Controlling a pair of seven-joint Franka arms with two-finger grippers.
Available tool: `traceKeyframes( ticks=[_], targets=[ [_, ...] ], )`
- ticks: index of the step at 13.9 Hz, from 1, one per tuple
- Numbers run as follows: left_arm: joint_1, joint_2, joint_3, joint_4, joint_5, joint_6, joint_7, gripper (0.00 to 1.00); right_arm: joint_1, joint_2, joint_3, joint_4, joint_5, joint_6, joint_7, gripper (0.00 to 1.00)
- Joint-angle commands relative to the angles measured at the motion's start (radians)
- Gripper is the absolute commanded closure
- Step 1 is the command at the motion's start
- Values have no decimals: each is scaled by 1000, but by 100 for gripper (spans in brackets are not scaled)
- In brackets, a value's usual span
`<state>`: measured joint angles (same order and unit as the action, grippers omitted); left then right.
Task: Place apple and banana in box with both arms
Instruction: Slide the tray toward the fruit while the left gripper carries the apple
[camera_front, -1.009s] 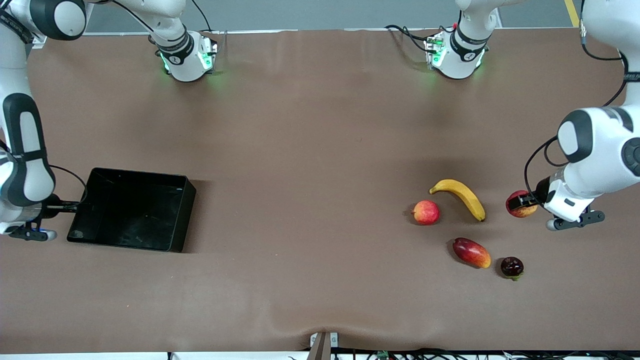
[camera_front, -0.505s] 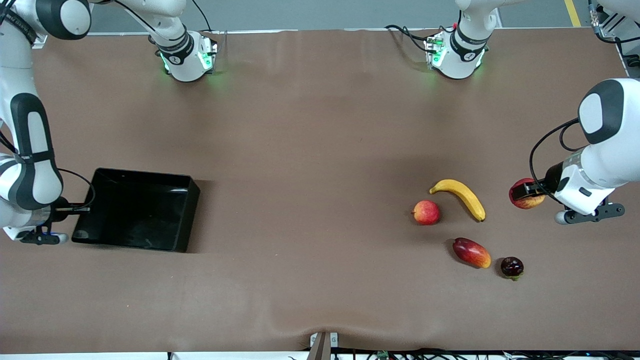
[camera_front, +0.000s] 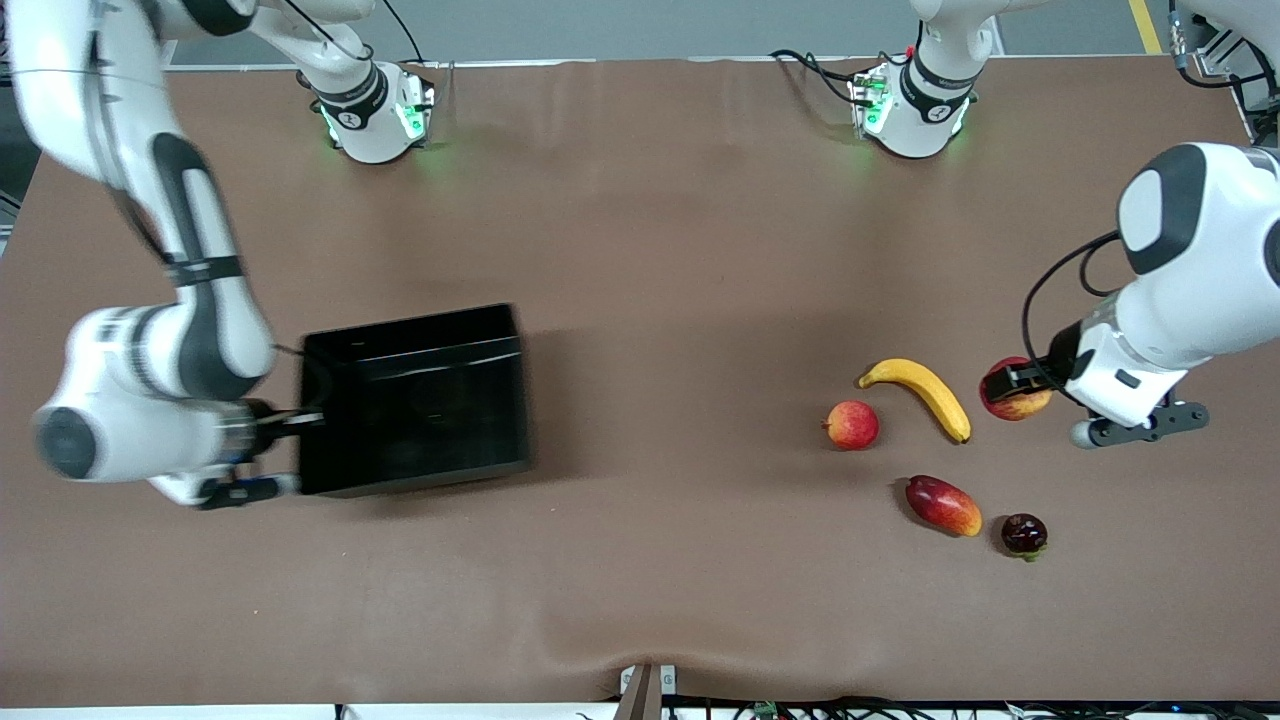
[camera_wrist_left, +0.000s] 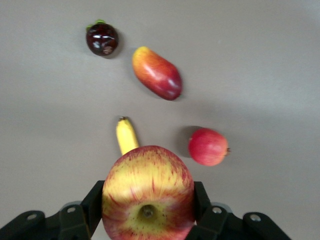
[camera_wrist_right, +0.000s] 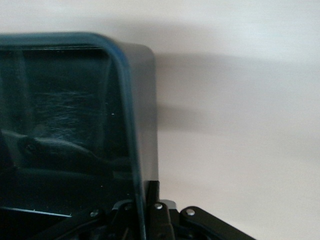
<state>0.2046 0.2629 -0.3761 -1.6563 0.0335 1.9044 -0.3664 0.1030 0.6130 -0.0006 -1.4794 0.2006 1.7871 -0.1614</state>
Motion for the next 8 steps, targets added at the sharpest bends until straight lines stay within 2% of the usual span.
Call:
traceKeyframes(
  ticks=[1, 4, 8],
  targets=[
    [1, 4, -59, 35, 5, -27, -103, 100, 115, -7, -12, -19, 65, 14, 77, 100],
    [-16, 15, -125, 36, 8, -25, -262, 100, 234, 4, -10, -44, 68, 69, 209, 100],
    [-132, 54, -133, 38, 13, -13, -431, 100, 410, 2, -12, -123, 66, 266, 518, 100]
  ],
)
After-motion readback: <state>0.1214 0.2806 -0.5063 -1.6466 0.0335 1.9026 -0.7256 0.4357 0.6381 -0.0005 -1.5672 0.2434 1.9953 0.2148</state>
